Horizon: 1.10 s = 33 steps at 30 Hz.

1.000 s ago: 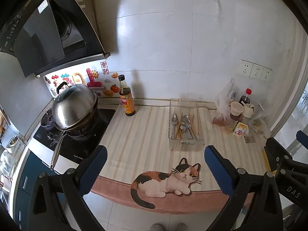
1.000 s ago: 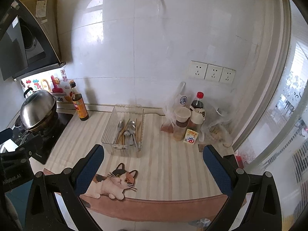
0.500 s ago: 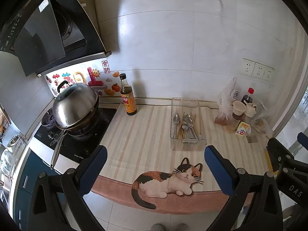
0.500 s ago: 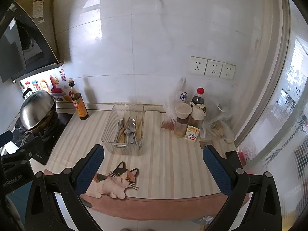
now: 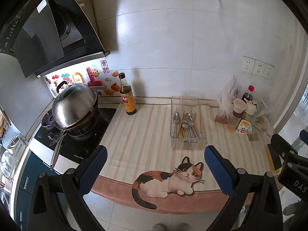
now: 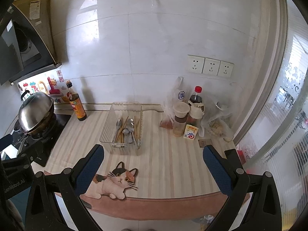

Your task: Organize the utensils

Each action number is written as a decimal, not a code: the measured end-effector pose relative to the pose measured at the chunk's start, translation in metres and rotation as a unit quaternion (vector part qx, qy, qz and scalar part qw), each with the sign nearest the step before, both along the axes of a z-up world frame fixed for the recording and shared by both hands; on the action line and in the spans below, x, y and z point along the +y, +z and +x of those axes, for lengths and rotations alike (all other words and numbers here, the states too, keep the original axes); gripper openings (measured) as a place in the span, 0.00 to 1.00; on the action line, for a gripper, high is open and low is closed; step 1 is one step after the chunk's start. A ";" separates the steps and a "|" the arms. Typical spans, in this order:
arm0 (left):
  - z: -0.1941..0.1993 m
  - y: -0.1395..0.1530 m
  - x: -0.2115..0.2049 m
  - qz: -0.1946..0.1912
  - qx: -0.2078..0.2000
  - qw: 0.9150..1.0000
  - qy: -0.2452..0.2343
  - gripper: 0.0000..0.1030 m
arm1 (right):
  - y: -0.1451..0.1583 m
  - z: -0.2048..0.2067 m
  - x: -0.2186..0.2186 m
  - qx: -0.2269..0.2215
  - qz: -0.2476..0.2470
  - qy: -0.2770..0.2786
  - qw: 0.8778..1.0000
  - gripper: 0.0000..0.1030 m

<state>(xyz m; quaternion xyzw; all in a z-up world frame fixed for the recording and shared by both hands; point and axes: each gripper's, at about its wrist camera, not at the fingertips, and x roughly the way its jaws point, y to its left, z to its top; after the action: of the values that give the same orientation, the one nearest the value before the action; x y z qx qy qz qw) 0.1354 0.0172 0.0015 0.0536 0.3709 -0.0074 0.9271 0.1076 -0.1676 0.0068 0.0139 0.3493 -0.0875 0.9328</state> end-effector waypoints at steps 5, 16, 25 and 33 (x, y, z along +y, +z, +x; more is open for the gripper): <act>0.000 -0.001 -0.001 -0.001 0.001 1.000 -0.003 1.00 | 0.001 -0.002 0.000 -0.002 -0.001 -0.003 1.000 1.00; 0.000 0.000 -0.003 0.000 0.001 1.000 -0.010 1.00 | 0.003 -0.007 0.003 -0.007 0.002 -0.004 1.000 1.00; -0.001 0.000 -0.003 0.000 0.000 1.000 -0.011 1.00 | 0.003 -0.008 0.004 -0.007 0.002 -0.006 1.000 1.00; -0.004 0.002 -0.004 -0.004 -0.001 1.000 -0.014 1.00 | 0.004 -0.008 0.003 -0.007 0.001 -0.006 1.000 1.00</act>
<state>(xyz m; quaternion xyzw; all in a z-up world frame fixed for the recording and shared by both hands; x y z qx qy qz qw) 0.1313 0.0135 0.0040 0.0554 0.3695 -0.0222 0.9273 0.0991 -0.1650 0.0105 0.0177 0.3427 -0.0921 0.9347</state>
